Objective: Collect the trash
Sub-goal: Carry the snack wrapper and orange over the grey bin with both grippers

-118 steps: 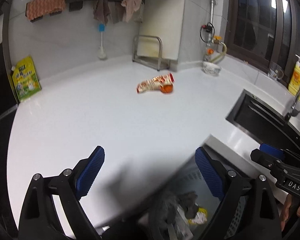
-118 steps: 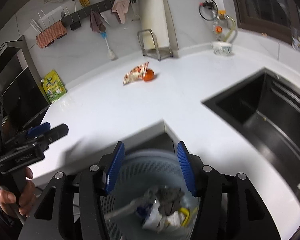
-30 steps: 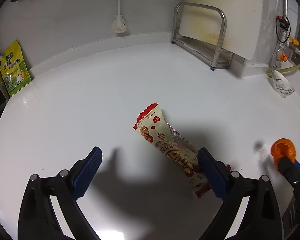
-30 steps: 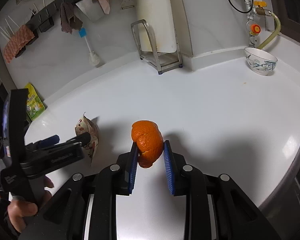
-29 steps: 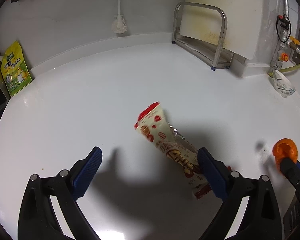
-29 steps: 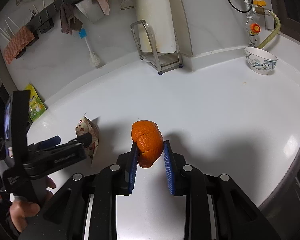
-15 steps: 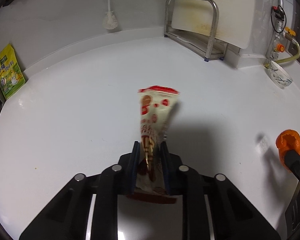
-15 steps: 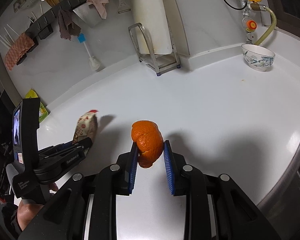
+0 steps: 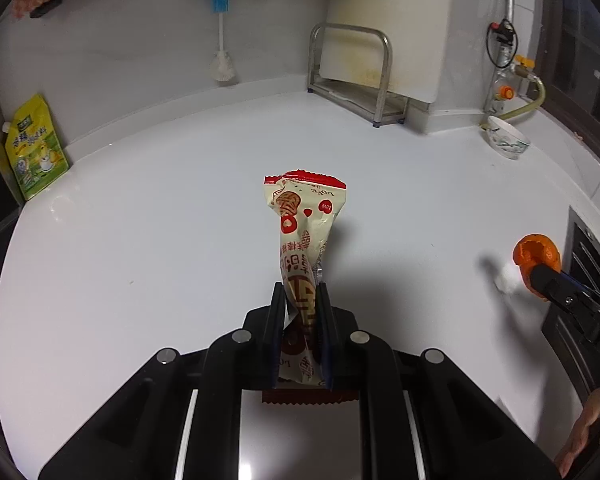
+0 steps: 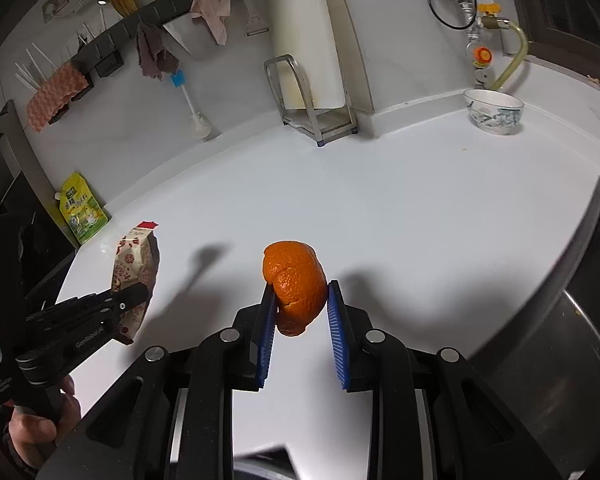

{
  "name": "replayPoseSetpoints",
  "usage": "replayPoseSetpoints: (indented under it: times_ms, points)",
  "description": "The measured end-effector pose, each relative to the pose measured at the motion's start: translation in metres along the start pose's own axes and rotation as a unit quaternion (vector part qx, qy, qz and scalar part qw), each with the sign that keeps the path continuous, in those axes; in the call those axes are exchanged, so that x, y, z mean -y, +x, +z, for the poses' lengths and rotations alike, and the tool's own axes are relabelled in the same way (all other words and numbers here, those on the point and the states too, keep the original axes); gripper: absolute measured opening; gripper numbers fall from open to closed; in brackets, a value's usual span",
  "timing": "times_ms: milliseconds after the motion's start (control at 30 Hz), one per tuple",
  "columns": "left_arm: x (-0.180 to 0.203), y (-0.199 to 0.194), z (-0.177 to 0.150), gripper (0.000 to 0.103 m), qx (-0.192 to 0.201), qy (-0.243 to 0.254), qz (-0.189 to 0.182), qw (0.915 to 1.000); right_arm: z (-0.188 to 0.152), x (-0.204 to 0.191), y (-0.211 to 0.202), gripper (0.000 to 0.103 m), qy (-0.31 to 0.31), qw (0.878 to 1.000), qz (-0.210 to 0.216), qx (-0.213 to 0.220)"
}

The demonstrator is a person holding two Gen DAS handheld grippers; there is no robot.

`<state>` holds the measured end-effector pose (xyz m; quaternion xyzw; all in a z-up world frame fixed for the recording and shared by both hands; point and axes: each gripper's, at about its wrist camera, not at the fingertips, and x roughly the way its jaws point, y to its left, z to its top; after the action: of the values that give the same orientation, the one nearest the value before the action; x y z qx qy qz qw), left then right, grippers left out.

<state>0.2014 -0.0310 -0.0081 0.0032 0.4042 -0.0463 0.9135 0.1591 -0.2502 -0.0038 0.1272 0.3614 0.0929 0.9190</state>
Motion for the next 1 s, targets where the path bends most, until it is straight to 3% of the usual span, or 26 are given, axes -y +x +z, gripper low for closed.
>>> replayPoseSetpoints:
  times_ms: [300, 600, 1000]
  points:
    - [-0.010, -0.071, -0.053, 0.016, 0.019, 0.007, -0.004, 0.9998, -0.078, -0.014, -0.070, 0.024, 0.064, 0.998, 0.000, 0.013]
    - [-0.001, -0.121, -0.113, 0.016, 0.036, 0.045, 0.000, 0.9983, -0.142, -0.037, -0.135, 0.024, 0.047, 0.998, -0.032, 0.023]
    - [0.025, -0.142, -0.171, 0.016, 0.019, 0.071, -0.038, 0.9966, -0.210, -0.040, -0.158, 0.024, 0.049, 0.998, -0.043, -0.011]
